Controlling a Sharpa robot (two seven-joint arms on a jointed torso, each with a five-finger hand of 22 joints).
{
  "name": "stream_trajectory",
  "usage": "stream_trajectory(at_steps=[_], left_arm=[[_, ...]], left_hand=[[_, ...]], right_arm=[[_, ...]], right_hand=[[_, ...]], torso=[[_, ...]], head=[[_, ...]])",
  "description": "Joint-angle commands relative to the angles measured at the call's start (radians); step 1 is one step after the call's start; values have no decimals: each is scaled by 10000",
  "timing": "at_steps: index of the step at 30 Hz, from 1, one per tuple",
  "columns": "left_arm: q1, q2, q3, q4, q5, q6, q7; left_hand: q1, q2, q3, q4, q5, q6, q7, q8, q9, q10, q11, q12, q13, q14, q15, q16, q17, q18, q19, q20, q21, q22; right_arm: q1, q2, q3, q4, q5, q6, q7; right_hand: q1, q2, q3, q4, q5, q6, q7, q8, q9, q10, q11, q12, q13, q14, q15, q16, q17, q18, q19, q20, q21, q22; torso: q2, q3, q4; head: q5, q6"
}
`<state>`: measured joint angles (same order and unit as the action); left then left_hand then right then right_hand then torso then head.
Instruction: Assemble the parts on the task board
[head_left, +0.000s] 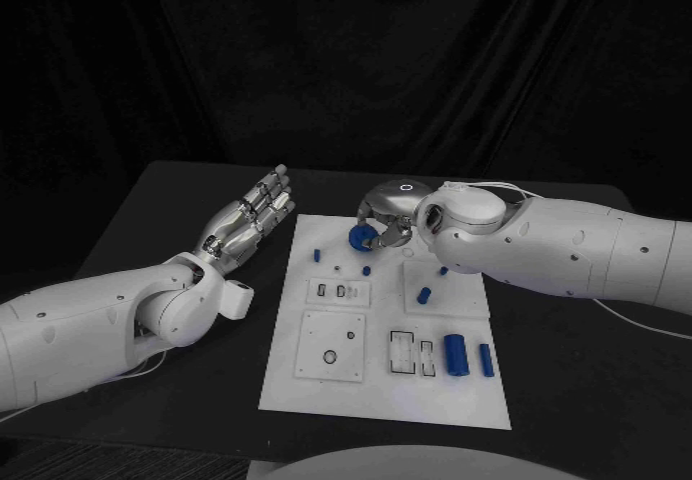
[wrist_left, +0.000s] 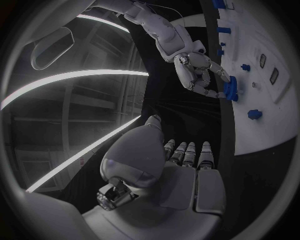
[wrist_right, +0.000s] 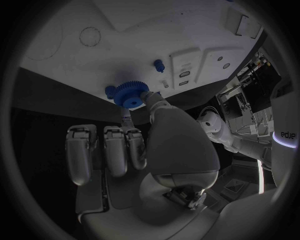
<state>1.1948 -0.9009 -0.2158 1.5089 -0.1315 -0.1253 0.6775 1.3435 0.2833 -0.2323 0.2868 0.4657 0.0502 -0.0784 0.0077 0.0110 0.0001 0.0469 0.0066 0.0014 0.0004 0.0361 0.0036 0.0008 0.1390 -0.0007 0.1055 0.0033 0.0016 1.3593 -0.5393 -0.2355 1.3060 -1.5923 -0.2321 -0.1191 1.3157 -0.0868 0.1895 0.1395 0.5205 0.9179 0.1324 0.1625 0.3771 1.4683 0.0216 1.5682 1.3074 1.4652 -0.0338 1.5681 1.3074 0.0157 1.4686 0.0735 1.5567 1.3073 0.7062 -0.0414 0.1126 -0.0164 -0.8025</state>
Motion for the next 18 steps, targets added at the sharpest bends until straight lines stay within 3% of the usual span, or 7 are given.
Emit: stream_trajectory(at_steps=[1, 13, 18], left_arm=[[9, 16, 9, 18, -28, 140, 240], [10, 73, 9, -17, -28, 203, 226], [10, 94, 9, -25, -28, 216, 223]], left_hand=[[110, -20, 35, 4, 39, 21, 70, 55, 8, -1, 89, -66, -14, -4, 64, -36, -8, -11, 7, 57, -33, -16], [126, -19, 46, -2, 54, 48, 120, 63, 14, -1, 101, -66, -14, -4, 74, -36, -8, -2, 7, 76, -33, -16], [131, -18, 50, -4, 61, 53, 131, 64, 15, -1, 104, -66, -14, -4, 78, -36, -8, 0, 7, 81, -33, -16]], right_arm=[[-43, 81, 9, -160, -16, 220, 30], [-164, 278, 11, -450, -16, 327, 56], [-191, 334, 11, -525, -16, 372, 68]], right_hand=[[45, 90, 89, 7, -41, 300, -276, -82, 840, 1025, 76, 26, 2634, 1056, 47, 27, 2634, -125, 946, 69, 31, 2592], [2, 45, 179, 29, -147, 135, -224, -359, 630, 1025, 74, 26, 2634, 1056, 50, 27, 2634, -109, 909, 82, -21, 2571], [-12, 37, 208, 38, -161, 81, -204, -443, 559, 1025, 75, 26, 2634, 1056, 51, 27, 2634, -102, 892, 84, -45, 2562]], torso=[[3, 5, 17], [3, 13, -14], [3, 14, 1]], head=[[-25, -1], [38, -61], [26, -72]])
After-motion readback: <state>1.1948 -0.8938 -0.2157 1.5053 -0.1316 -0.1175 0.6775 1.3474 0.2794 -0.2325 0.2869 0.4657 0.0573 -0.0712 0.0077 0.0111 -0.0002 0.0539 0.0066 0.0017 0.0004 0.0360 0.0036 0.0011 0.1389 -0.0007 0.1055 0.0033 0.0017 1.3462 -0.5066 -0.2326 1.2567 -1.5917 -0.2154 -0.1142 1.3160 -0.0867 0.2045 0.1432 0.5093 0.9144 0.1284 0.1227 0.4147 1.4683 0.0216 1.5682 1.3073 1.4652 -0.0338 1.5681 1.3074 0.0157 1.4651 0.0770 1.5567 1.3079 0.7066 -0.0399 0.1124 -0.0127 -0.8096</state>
